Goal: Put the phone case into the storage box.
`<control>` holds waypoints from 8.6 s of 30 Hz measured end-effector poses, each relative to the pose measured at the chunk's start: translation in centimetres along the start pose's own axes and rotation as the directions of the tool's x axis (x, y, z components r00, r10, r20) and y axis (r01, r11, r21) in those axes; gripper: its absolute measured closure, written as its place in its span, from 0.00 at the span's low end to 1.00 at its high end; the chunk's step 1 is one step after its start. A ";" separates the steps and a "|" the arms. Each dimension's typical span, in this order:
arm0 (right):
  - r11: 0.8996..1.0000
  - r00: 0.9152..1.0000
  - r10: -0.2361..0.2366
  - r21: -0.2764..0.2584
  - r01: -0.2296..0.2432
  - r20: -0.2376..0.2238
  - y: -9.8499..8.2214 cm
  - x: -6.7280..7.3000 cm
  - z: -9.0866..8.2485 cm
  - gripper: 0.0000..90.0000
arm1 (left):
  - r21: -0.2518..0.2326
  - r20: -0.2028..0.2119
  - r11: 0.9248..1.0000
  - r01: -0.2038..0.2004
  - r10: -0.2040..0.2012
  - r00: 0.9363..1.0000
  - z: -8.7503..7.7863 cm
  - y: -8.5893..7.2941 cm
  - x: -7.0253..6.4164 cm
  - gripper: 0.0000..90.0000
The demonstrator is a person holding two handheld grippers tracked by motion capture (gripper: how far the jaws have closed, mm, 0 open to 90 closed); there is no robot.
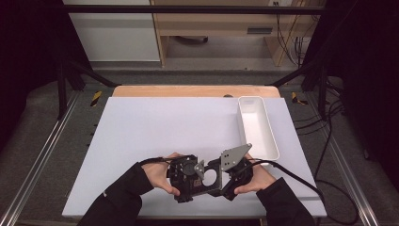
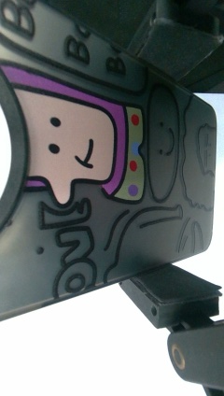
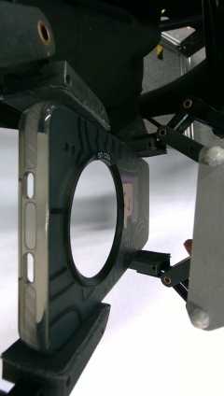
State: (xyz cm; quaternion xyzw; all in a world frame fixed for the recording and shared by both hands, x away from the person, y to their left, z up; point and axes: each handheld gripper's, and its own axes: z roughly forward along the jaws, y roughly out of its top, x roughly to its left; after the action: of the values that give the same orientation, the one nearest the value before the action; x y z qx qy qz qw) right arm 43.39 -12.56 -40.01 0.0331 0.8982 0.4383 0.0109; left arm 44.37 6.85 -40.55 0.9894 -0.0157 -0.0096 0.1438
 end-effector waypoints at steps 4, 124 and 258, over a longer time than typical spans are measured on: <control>1.000 1.000 0.013 -0.018 -0.012 0.005 0.1 -0.1 -0.2 0.12 | -0.017 -0.004 1.000 0.005 -0.005 1.000 -0.2 -0.1 0.0 0.13; 0.932 0.981 0.191 -0.318 -0.175 0.021 -0.6 -0.2 -1.7 0.03 | -0.593 0.056 0.799 0.095 -0.077 0.995 -0.5 -3.8 0.8 0.13; 0.906 0.898 0.347 -0.344 -0.246 0.271 0.0 -1.0 -5.3 0.13 | -0.761 -0.099 0.519 0.389 -0.685 0.721 -2.4 -17.9 -0.3 0.04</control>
State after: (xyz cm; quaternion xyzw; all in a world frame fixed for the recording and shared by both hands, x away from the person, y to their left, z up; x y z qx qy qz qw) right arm 44.15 -16.76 -36.73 0.2409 0.7905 0.5548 0.0965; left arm 44.66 24.75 -43.33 0.7927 0.3318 0.1365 0.4929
